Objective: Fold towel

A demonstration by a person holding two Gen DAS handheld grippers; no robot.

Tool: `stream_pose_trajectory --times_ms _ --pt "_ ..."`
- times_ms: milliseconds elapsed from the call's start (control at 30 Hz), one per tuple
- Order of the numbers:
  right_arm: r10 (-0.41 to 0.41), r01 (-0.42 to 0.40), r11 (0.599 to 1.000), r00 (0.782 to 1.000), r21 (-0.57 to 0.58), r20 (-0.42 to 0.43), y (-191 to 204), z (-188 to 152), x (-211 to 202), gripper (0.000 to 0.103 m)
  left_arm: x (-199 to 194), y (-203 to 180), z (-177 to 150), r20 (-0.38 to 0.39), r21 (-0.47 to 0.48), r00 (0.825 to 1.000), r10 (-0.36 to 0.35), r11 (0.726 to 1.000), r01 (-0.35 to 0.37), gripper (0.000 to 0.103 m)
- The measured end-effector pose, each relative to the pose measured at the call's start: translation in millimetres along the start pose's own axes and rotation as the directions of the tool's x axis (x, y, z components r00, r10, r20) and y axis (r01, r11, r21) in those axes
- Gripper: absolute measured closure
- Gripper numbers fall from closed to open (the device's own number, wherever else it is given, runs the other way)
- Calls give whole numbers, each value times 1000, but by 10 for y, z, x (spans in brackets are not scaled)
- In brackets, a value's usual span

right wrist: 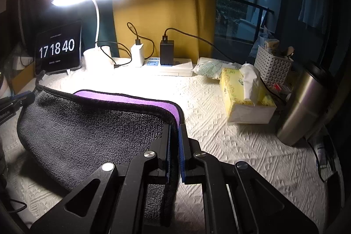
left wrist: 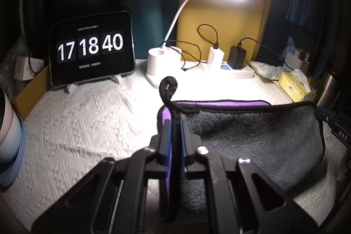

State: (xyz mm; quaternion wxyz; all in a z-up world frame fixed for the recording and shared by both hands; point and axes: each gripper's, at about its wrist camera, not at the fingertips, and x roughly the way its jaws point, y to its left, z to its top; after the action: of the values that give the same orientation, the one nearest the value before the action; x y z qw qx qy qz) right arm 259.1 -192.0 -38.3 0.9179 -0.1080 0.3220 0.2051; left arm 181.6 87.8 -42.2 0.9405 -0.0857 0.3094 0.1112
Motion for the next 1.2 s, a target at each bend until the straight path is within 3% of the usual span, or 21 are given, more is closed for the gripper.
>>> stream_pose_trajectory --times_ms 1200 --pt "9 -11 998 1000 -58 -23 -97 427 979 96 847 117 258 -39 -6 999 32 999 -32 95"
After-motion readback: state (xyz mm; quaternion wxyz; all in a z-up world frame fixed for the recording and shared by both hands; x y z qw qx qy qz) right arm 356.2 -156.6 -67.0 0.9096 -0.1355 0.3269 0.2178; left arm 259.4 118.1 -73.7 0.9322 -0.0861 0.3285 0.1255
